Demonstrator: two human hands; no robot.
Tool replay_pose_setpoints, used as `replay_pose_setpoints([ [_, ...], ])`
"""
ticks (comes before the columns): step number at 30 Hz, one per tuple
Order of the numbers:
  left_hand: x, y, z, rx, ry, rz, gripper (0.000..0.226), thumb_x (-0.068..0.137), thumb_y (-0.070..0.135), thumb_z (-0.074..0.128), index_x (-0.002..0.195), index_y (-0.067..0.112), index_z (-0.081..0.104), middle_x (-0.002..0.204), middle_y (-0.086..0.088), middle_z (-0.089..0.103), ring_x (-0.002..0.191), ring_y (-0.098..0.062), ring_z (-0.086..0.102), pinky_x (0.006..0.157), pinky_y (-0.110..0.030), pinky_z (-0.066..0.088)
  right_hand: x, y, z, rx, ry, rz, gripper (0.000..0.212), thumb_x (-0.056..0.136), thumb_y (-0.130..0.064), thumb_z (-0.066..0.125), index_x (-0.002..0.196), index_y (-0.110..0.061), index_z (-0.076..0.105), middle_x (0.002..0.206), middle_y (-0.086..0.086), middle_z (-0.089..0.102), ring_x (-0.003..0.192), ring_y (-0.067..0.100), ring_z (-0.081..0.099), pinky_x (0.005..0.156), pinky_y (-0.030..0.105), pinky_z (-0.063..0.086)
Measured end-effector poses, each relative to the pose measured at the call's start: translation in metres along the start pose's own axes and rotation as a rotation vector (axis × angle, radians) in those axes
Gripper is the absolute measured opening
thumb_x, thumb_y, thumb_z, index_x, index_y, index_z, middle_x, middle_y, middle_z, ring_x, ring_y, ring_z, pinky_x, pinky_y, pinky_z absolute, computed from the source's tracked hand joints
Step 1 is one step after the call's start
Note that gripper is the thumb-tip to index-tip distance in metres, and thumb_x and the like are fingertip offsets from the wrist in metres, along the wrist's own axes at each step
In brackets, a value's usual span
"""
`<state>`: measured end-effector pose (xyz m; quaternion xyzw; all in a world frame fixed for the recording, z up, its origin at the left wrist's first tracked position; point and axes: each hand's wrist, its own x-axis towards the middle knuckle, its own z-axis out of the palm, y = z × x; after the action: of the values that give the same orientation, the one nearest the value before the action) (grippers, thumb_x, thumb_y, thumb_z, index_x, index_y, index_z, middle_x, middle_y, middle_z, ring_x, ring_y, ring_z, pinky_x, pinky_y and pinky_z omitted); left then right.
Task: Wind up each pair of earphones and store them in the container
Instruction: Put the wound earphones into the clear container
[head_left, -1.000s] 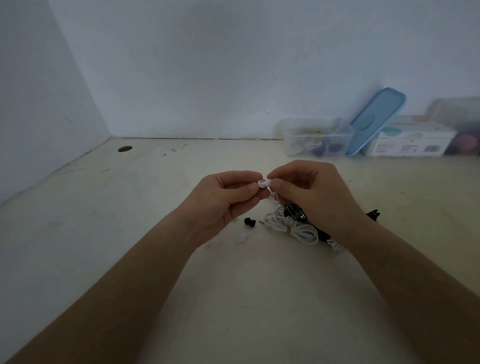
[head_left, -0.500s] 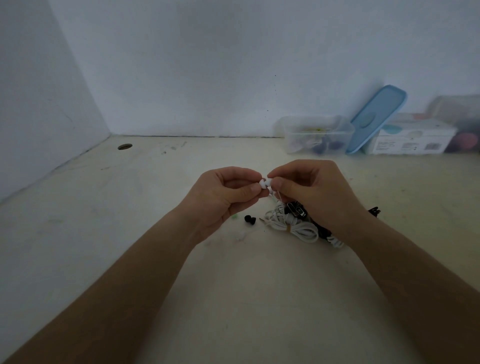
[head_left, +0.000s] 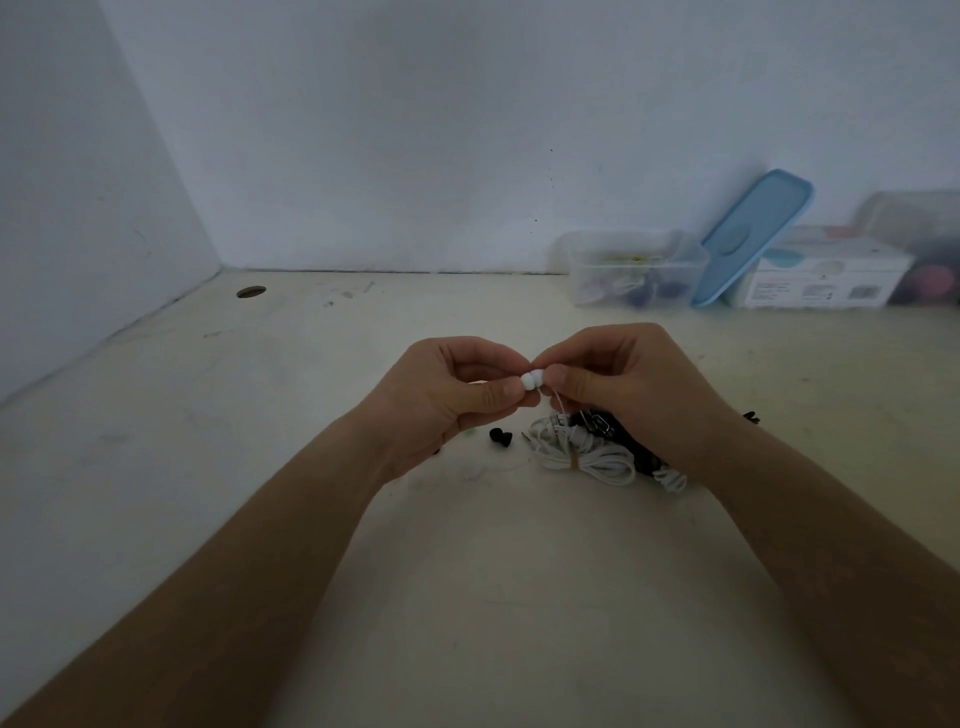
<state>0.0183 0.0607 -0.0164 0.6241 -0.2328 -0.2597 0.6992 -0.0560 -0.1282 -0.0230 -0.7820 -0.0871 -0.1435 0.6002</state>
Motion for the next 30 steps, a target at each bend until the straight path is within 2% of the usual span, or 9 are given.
replay_pose_setpoints([
  [5, 0.000, 0.000, 0.003, 0.010, 0.017, 0.015, 0.022, 0.060, 0.011, 0.077, 0.082, 0.011, 0.073, 0.087, -0.012, 0.076, 0.083, -0.022, 0.075, 0.069, -0.021, 0.058, 0.000, 0.001, 0.001, -0.004, 0.016, -0.013, 0.011, 0.086, -0.004, 0.070, 0.096, -0.001, 0.075, 0.070, 0.007, 0.072, 0.062, 0.014, 0.064, 0.065, 0.022, 0.054],
  [14, 0.000, 0.004, -0.001, 0.026, -0.035, 0.020, 0.018, 0.072, 0.011, 0.072, 0.090, 0.011, 0.074, 0.091, -0.011, 0.076, 0.084, -0.020, 0.074, 0.072, -0.023, 0.059, 0.001, 0.001, 0.001, 0.098, 0.007, 0.043, 0.012, 0.090, -0.003, 0.067, 0.100, 0.000, 0.073, 0.078, 0.014, 0.072, 0.068, 0.018, 0.065, 0.070, 0.026, 0.057],
  [16, -0.002, 0.009, -0.005, 0.230, -0.014, 0.048, 0.014, 0.081, 0.013, 0.071, 0.096, 0.013, 0.073, 0.093, -0.005, 0.077, 0.083, -0.017, 0.073, 0.070, -0.022, 0.057, 0.001, 0.000, 0.000, 0.111, 0.025, 0.060, 0.013, 0.091, -0.003, 0.065, 0.102, -0.002, 0.072, 0.079, 0.008, 0.073, 0.069, 0.017, 0.066, 0.071, 0.026, 0.058],
  [19, -0.003, 0.015, -0.015, 0.761, 0.000, 0.123, 0.006, 0.086, 0.018, 0.075, 0.090, 0.022, 0.075, 0.084, 0.009, 0.076, 0.073, -0.007, 0.070, 0.064, -0.017, 0.052, 0.002, -0.001, -0.004, 0.072, 0.032, 0.092, 0.018, 0.096, -0.006, 0.061, 0.108, -0.011, 0.073, 0.076, -0.005, 0.071, 0.070, 0.014, 0.065, 0.076, 0.031, 0.060],
  [20, -0.003, 0.016, -0.018, 0.920, -0.021, 0.113, 0.006, 0.083, 0.023, 0.078, 0.086, 0.027, 0.075, 0.081, 0.014, 0.074, 0.071, -0.002, 0.067, 0.065, -0.016, 0.051, 0.002, -0.001, -0.004, 0.067, 0.020, 0.104, 0.020, 0.098, -0.008, 0.059, 0.109, -0.015, 0.074, 0.077, -0.005, 0.068, 0.071, 0.013, 0.063, 0.077, 0.032, 0.059],
  [22, -0.002, 0.015, -0.020, 1.144, -0.063, 0.033, 0.011, 0.076, 0.034, 0.083, 0.084, 0.033, 0.075, 0.078, 0.017, 0.071, 0.070, 0.001, 0.063, 0.064, -0.016, 0.048, 0.002, -0.001, -0.004, 0.068, -0.005, 0.125, 0.024, 0.099, -0.010, 0.057, 0.105, -0.022, 0.077, 0.082, 0.009, 0.063, 0.073, 0.015, 0.059, 0.078, 0.033, 0.057],
  [24, -0.003, 0.014, -0.020, 1.248, -0.094, -0.033, 0.018, 0.073, 0.040, 0.084, 0.086, 0.034, 0.075, 0.078, 0.017, 0.069, 0.071, 0.002, 0.059, 0.062, -0.015, 0.041, 0.002, -0.001, -0.003, 0.066, -0.026, 0.133, 0.027, 0.100, -0.010, 0.055, 0.102, -0.023, 0.078, 0.089, 0.024, 0.059, 0.073, 0.015, 0.057, 0.080, 0.036, 0.057],
  [28, -0.003, 0.011, -0.017, 1.298, -0.148, -0.081, 0.023, 0.069, 0.041, 0.087, 0.088, 0.033, 0.075, 0.082, 0.016, 0.069, 0.073, -0.001, 0.059, 0.060, -0.016, 0.039, 0.003, -0.002, -0.001, 0.136, -0.006, 0.178, 0.020, 0.098, -0.010, 0.059, 0.099, -0.015, 0.077, 0.078, 0.011, 0.057, 0.069, 0.015, 0.056, 0.077, 0.038, 0.056],
  [30, -0.002, 0.010, -0.016, 1.308, -0.180, -0.099, 0.021, 0.071, 0.041, 0.086, 0.088, 0.034, 0.075, 0.084, 0.016, 0.069, 0.073, -0.002, 0.059, 0.060, -0.017, 0.042, 0.004, -0.003, -0.001, 0.162, 0.020, 0.205, 0.016, 0.095, -0.009, 0.061, 0.098, -0.011, 0.077, 0.076, 0.010, 0.057, 0.067, 0.014, 0.055, 0.074, 0.037, 0.055],
])
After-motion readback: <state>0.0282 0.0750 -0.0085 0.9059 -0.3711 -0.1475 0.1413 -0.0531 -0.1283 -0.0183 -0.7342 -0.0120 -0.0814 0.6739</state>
